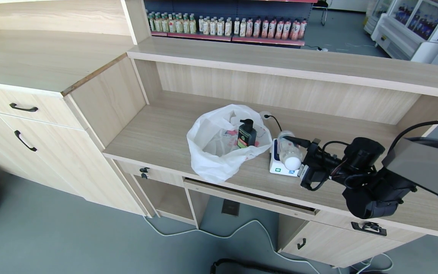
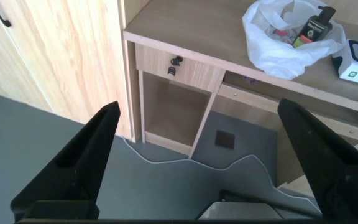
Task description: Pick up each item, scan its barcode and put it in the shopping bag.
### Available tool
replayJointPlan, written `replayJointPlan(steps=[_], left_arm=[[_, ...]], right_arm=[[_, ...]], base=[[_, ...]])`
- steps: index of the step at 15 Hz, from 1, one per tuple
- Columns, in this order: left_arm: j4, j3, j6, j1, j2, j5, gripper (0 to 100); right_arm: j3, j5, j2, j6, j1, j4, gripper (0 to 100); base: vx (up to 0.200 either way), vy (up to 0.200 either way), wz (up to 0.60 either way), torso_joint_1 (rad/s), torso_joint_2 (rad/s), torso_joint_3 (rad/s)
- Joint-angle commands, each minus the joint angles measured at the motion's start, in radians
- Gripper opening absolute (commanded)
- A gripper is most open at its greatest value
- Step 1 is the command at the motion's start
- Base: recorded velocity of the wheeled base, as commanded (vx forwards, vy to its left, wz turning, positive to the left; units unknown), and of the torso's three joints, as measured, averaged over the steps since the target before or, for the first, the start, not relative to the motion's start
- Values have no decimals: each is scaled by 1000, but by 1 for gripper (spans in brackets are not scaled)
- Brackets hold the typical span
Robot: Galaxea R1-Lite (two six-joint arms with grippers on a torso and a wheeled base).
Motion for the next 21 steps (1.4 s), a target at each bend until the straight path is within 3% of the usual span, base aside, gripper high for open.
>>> replayJointPlan(steps=[1,16,21], left_arm=[[0,0,0,-2,0,0,100],[0,0,0,0,0,0,100],[0,0,0,0,0,0,100]], right_arm=[[-2,4,-2,-1,1,-1,0],[-48,26,9,-1,-2,-1,0],[4,30,-57,13,-6,-1,0]], base=[[0,0,0,0,0,0],[0,0,0,0,0,0],[0,0,0,0,0,0]])
